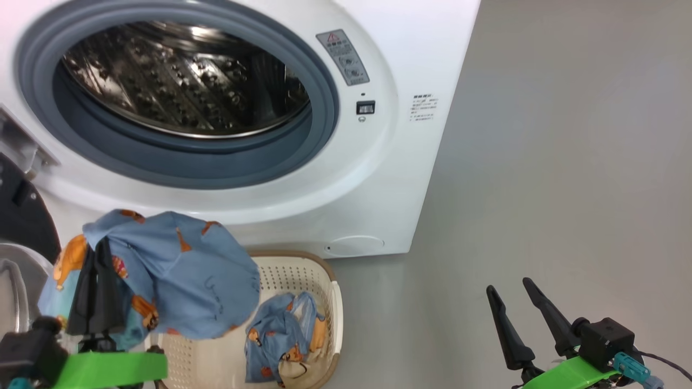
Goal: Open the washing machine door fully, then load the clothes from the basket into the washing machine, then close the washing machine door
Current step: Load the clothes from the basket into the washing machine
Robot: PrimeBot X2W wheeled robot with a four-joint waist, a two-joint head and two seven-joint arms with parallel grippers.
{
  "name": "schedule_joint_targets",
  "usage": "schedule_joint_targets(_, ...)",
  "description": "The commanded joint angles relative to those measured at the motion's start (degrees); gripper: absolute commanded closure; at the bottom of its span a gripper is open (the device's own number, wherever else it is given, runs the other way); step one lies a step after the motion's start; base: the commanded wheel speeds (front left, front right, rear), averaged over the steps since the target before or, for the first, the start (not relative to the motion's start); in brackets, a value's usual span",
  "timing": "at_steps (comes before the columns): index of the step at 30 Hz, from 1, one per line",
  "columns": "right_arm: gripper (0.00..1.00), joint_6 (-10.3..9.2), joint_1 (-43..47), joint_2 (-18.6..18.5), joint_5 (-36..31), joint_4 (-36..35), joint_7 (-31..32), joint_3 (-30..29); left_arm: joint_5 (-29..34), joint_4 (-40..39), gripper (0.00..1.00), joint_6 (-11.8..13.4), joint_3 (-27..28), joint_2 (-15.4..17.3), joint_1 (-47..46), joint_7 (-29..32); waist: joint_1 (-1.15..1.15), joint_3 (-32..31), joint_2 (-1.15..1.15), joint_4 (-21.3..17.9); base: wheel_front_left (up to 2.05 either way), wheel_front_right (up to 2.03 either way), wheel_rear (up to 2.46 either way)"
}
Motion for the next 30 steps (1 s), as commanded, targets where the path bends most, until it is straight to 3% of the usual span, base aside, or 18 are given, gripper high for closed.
schedule_joint_targets(1,0.0,0.09,0.4,0.0,0.2,-1.2,-0.3,1.3,0.2,-2.9,1.0,0.7,1.6,0.9,0.3,-0.4,0.0,-1.4,0.0,-0.5,0.0,0.0,0.0)
schedule_joint_targets(16,0.0,0.09,3.5,0.5,-1.3,-3.7,-0.3,0.0,1.1,-6.3,1.0,2.7,0.3,0.9,11.6,-0.4,0.0,-6.7,0.0,-1.5,0.0,0.0,0.0)
schedule_joint_targets(30,0.0,0.09,4.4,0.4,-2.1,-4.6,-0.3,-0.4,0.9,-4.5,1.0,3.1,-0.9,0.9,13.5,-0.4,0.0,-7.1,0.0,-1.4,0.0,0.0,0.0)
